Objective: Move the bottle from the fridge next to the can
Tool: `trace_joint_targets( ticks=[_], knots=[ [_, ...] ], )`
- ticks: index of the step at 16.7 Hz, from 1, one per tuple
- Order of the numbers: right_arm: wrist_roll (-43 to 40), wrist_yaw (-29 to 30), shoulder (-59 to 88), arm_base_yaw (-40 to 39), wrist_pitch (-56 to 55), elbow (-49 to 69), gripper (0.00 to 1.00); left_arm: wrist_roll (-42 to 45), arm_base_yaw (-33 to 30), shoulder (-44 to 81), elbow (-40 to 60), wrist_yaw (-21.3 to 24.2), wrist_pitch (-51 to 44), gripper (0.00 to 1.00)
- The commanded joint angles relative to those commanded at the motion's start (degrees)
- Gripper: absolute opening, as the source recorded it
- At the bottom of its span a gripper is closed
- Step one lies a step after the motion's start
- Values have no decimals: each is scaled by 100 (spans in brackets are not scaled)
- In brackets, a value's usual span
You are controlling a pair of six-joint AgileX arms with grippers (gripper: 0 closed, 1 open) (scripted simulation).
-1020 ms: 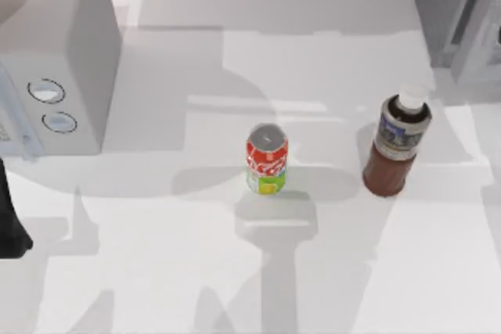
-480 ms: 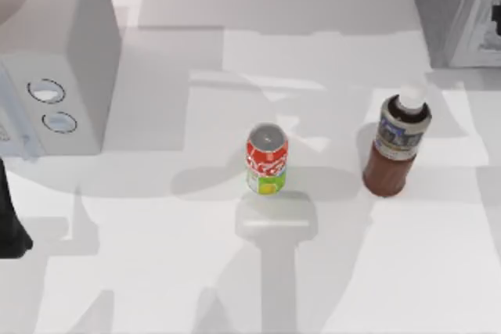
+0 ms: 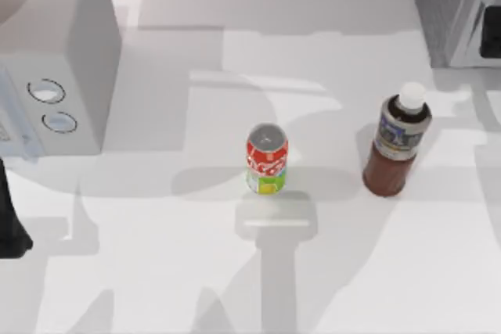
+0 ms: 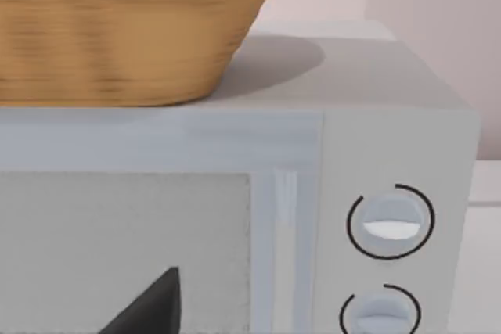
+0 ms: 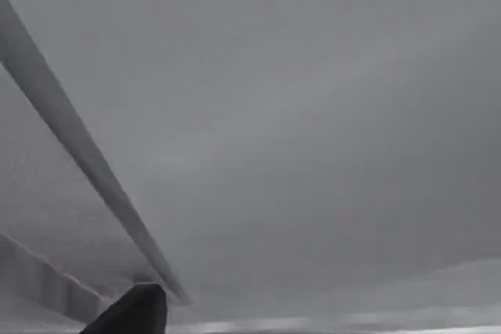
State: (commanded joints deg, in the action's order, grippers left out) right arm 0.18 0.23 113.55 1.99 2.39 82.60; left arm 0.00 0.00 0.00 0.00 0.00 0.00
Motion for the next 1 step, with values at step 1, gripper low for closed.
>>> trace_joint_targets(
  ticks=[1],
  knots=[
    [0, 0, 13, 0, 4, 16, 100, 0, 0, 0, 0, 0, 0, 100]
  ],
)
